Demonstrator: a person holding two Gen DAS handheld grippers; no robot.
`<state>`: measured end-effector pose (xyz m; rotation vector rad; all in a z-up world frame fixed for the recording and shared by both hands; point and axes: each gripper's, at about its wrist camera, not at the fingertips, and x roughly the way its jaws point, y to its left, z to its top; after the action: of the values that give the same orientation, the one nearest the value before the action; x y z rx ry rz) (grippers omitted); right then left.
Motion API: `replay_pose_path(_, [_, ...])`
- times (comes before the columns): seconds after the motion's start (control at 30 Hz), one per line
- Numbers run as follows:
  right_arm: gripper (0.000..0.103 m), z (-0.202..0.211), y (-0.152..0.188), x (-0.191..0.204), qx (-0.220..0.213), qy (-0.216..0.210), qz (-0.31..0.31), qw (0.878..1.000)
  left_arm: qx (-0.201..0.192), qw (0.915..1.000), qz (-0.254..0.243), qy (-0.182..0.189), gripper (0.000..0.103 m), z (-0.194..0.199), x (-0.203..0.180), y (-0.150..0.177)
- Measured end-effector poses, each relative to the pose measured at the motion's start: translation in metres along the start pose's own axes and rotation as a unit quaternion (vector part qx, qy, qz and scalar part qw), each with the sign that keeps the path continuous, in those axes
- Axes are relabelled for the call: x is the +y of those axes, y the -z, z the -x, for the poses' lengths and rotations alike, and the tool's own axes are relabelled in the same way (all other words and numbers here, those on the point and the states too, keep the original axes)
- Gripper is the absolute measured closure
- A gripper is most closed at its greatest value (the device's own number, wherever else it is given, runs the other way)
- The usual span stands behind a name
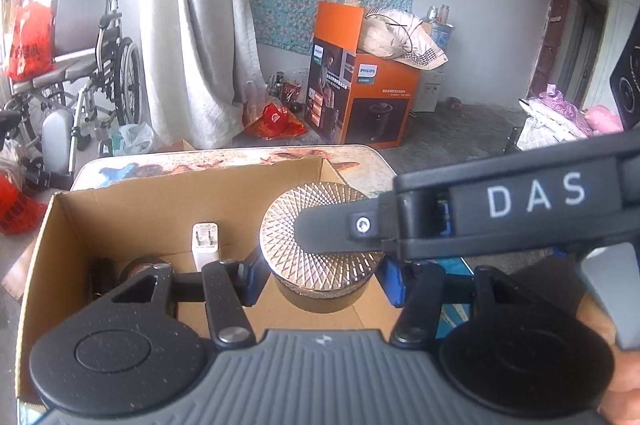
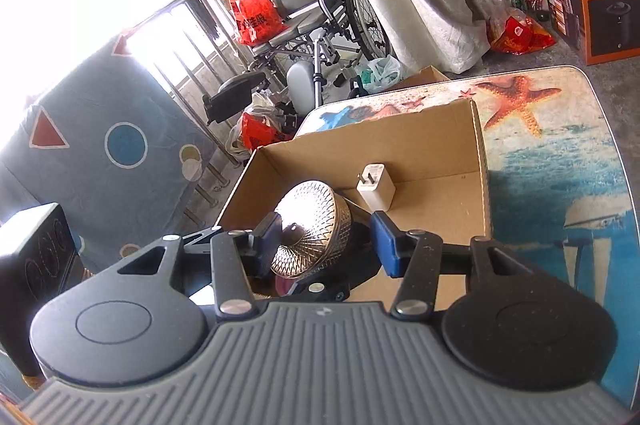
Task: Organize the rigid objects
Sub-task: 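Lift the jar with the right gripper and lower it into the box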
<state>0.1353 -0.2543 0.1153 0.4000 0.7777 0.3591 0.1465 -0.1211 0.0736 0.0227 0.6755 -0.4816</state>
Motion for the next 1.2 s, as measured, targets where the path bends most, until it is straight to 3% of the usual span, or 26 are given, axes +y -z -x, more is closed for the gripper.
replay_pose_path(0.27, [0.053, -0.098, -0.063, -0.034, 0.074, 0.028, 0.008, 0.997, 0.088, 0.9944, 0.057, -0.012, 0.046, -0.083, 0.040, -0.033])
replay_pose_path(0.57, [0.053, -0.168, -0.089, -0.049, 0.113, 0.040, 0.040, 0.992, 0.127, 0.9867, 0.097, -0.030, 0.046, -0.133, 0.060, -0.048])
replay_pose_path(0.8, [0.054, -0.188, -0.094, -0.054, 0.119, 0.054, 0.064, 0.989, 0.145, 0.9808, 0.128, -0.025, 0.045, -0.156, 0.069, -0.048])
replay_pose_path(1.03, [0.054, -0.184, -0.095, -0.056, 0.107, 0.048, 0.059, 0.991, 0.135, 0.9817, 0.132, -0.024, 0.045, -0.155, 0.068, -0.050])
replay_pose_path(1.2, [0.054, -0.161, -0.091, -0.053, 0.078, 0.017, 0.039, 0.996, 0.113, 0.9859, 0.122, -0.016, 0.033, -0.130, 0.060, -0.051])
